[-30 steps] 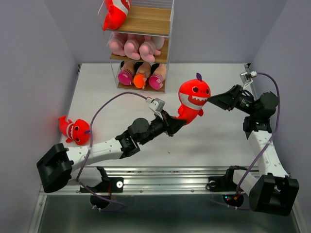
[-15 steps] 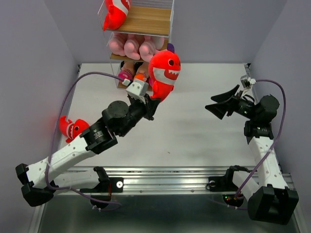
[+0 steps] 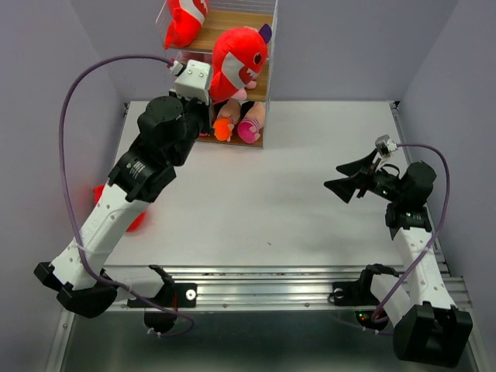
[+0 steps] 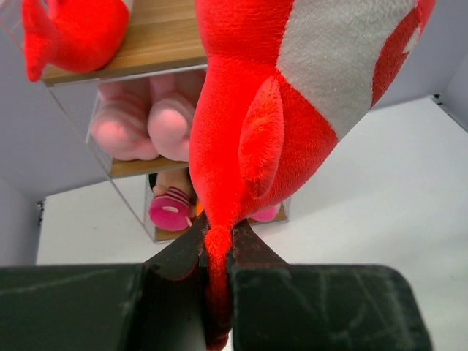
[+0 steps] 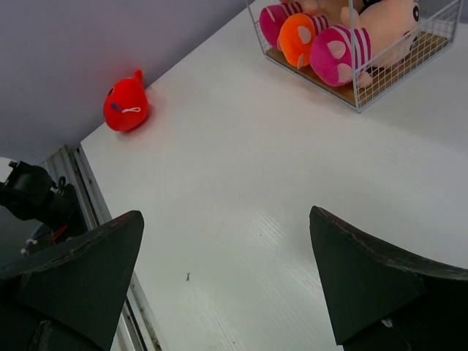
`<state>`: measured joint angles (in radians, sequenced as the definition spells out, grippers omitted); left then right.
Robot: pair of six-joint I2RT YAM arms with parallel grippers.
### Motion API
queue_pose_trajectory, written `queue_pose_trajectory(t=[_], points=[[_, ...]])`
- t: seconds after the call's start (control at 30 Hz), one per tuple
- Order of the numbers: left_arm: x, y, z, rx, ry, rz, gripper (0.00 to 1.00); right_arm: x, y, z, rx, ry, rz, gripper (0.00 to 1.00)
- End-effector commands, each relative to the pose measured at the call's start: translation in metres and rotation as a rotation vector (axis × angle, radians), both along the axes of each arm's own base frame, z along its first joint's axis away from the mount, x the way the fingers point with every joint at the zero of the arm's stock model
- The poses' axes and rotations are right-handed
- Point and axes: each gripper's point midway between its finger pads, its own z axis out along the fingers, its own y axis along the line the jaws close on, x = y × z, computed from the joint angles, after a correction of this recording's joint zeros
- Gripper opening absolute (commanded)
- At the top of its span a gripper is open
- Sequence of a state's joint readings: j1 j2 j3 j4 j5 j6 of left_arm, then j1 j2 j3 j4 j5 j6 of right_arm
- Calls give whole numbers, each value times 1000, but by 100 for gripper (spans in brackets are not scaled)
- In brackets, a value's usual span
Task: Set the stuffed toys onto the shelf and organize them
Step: Place the stuffed toy onto shelf
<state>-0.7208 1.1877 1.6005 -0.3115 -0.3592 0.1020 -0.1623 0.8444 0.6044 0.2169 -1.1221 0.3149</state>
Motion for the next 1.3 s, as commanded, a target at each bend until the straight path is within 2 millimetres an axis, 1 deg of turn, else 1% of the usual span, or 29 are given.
queue_pose_trajectory(t=[0.0, 0.03, 0.07, 0.1, 0.13, 0.17, 0.2, 0.23, 0.27, 0.3, 0.33, 0.37, 0.4, 0.43, 0.47, 0.5, 0.53, 0.57, 0.6, 0.67, 0.77, 0.97, 1.27], points=[[17, 8, 42, 3, -78, -10, 0, -2, 0, 5, -37, -81, 11, 100], [23, 9, 45, 4, -78, -7, 0, -1, 0, 4, -39, -80, 10, 100], [28, 18, 62, -16, -105, 13, 0, -2, 0, 3, -43, -82, 11, 100], [42, 13, 56, -3, -85, 17, 0, -2, 0, 2, -44, -81, 12, 100], [48, 12, 56, 3, -75, 13, 0, -4, 0, 3, -47, -91, 10, 100], [59, 13, 64, -6, -83, 25, 0, -4, 0, 2, -48, -92, 8, 100], [64, 14, 67, -10, -83, 31, 0, -5, 0, 2, -49, -94, 7, 100], [65, 16, 79, -24, -101, 30, 0, -6, 0, 3, -50, -101, 8, 100], [70, 16, 80, -36, -96, 37, 0, -7, 0, 3, -50, -101, 7, 100], [84, 17, 74, -34, -75, 55, 0, -7, 0, 4, -50, -104, 7, 100], [86, 20, 83, -57, -89, 64, 0, -8, 0, 6, -52, -113, 5, 100], [91, 21, 83, -69, -88, 74, 0, -8, 0, 5, -52, -110, 4, 100], [103, 22, 78, -89, -70, 90, 0, -9, 0, 7, -54, -120, 0, 100], [108, 23, 79, -102, -70, 99, 0, -10, 0, 7, -54, -121, 2, 100], [110, 25, 86, -123, -84, 104, 0, -10, 0, 7, -53, -123, -1, 100], [118, 24, 82, -140, -74, 116, 0, -11, 0, 8, -54, -127, -1, 100], [123, 23, 82, -149, -72, 120, 0, -11, 0, 9, -55, -130, -1, 100], [123, 24, 89, -158, -90, 121, 0, -12, 0, 9, -55, -132, -1, 100], [131, 20, 85, -164, -82, 124, 0, -12, 1, 9, -54, -130, -1, 100], [138, 16, 86, -203, -79, 128, 0, -12, 1, 9, -54, -133, -3, 100], [145, 14, 86, -235, -80, 135, 0, -13, 1, 11, -55, -140, -2, 100], [161, 5, 77, -285, -63, 138, 0, -15, 1, 13, -55, -146, -5, 100], [175, 10, 78, -331, -84, 201, 0, -16, 1, 13, -55, -149, -6, 100]])
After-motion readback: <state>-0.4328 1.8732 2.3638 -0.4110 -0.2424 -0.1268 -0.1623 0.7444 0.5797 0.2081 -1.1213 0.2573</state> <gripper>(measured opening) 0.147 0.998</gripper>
